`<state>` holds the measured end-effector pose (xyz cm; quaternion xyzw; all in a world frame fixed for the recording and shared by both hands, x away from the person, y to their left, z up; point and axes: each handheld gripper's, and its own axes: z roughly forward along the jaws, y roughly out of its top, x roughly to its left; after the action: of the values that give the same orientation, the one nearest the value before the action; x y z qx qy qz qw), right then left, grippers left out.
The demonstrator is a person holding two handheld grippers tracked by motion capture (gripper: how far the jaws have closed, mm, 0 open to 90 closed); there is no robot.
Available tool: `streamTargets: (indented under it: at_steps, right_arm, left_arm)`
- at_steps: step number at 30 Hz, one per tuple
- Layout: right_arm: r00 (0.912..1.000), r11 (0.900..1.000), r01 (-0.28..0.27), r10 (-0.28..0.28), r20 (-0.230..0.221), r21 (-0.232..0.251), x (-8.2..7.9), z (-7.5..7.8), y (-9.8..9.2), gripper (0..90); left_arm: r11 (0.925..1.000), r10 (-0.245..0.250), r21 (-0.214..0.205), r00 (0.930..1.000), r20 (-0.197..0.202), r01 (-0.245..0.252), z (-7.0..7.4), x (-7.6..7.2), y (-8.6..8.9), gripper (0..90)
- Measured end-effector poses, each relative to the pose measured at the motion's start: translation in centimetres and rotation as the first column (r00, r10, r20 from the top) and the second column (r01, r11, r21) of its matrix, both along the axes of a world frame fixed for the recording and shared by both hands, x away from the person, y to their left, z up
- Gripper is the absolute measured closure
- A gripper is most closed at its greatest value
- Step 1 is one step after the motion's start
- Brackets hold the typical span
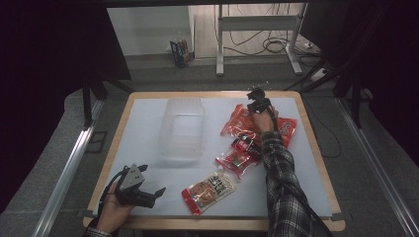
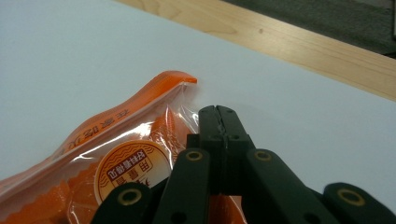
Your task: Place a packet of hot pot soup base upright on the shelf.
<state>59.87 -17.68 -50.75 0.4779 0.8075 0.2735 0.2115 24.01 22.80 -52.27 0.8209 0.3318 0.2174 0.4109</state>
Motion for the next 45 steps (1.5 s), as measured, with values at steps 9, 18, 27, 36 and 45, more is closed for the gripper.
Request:
streamTargets:
  at_steps: [9,18,27,36,45]
  right_arm:
    - [0.9919,0.9916,-0.123,0.122,-0.035,-0.037,-1.8,0.1,2.2,88.8]
    - [0.9794,0.9807,-0.195,0.195,-0.054,-0.008,-4.5,0.1,3.3,88.8]
    - [0.9746,0.9745,-0.222,0.22,-0.04,-0.035,-5.8,0.6,3.6,70.8]
    - [0.9782,0.9786,-0.204,0.205,0.033,-0.023,-7.0,1.7,1.4,21.6]
    - [0.9761,0.9765,-0.215,0.214,0.035,0.014,-8.9,2.5,-0.5,4.8]
  left_arm:
    - [1.0,0.001,0.003,1.0,0.001,-0.001,0.0,0.0,0.0,0.9]
    - [0.9999,-0.003,0.01,1.0,0.003,0.003,0.0,-0.1,-0.2,0.9]
    - [0.9999,-0.004,0.01,1.0,0.008,0.004,0.1,-0.1,-0.3,0.9]
    - [0.9999,-0.004,0.01,0.9999,0.011,0.004,0.1,-0.1,-0.3,1.0]
    - [0.9999,-0.006,0.016,0.9999,0.014,0.006,0.1,-0.2,-0.4,1.0]
